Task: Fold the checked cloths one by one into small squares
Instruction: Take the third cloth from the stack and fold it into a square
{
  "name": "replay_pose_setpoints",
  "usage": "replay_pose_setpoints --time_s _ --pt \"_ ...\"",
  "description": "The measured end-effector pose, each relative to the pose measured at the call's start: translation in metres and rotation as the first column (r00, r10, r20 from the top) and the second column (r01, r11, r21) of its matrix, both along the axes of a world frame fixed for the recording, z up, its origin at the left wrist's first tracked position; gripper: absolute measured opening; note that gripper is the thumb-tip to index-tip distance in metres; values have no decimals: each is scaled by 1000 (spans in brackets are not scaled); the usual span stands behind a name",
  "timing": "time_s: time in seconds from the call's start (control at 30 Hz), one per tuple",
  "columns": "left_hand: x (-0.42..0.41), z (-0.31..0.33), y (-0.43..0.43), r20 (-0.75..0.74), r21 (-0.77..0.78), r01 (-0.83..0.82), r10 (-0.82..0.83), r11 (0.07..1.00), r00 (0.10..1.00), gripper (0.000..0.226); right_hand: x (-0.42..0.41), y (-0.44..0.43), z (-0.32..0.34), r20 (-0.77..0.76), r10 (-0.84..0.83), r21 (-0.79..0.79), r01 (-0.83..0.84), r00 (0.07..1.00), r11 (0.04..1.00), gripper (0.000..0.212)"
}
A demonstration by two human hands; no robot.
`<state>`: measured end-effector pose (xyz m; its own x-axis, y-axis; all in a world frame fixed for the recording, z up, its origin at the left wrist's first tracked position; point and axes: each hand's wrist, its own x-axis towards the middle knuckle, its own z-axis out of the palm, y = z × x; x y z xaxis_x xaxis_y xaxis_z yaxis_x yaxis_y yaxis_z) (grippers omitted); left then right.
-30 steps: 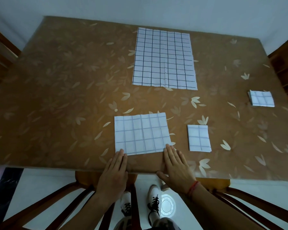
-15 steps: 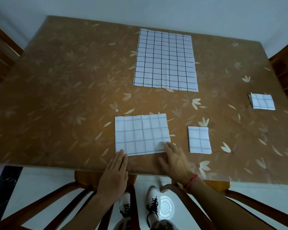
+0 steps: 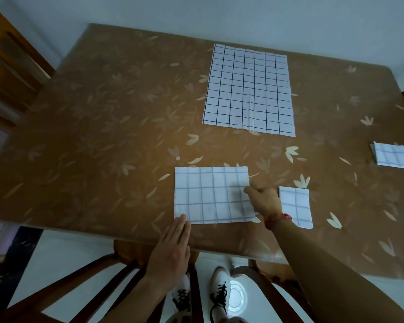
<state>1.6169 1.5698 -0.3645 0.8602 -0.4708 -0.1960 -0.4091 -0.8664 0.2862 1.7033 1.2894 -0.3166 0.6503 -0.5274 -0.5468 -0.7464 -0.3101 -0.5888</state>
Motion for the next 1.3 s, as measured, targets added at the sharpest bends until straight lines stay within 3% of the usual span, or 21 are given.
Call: replay_pose_setpoints --time_s 0.23,0.47,0.57,0.87,1.0,1.1,1.3 --pt "0 2 0 -15 -1 -16 16 1000 1000 56 15 6 8 -28 -22 120 25 999 992 30" --pt "0 4 -1 -29 -3 -31 31 1000 999 56 20 -2 7 38 52 47 -54 998 997 14" --pt "1 5 0 -20 -37 -31 30 999 999 57 18 -6 5 40 57 34 -58 998 998 19" --pt "16 18 -6 -37 -282 -93 86 955 996 60 -5 -13 15 99 -169 77 162 981 984 7" --pt "23 24 -17 2 -298 -65 68 952 998 60 -23 -11 18 105 -385 187 362 917 913 20" --pt "27 27 -29 29 -297 -34 44 954 999 59 -37 0 16 35 -524 331 485 851 810 10" --pt "32 30 -45 21 -265 -72 80 961 997 62 -67 40 24 -107 -519 614 467 848 637 10"
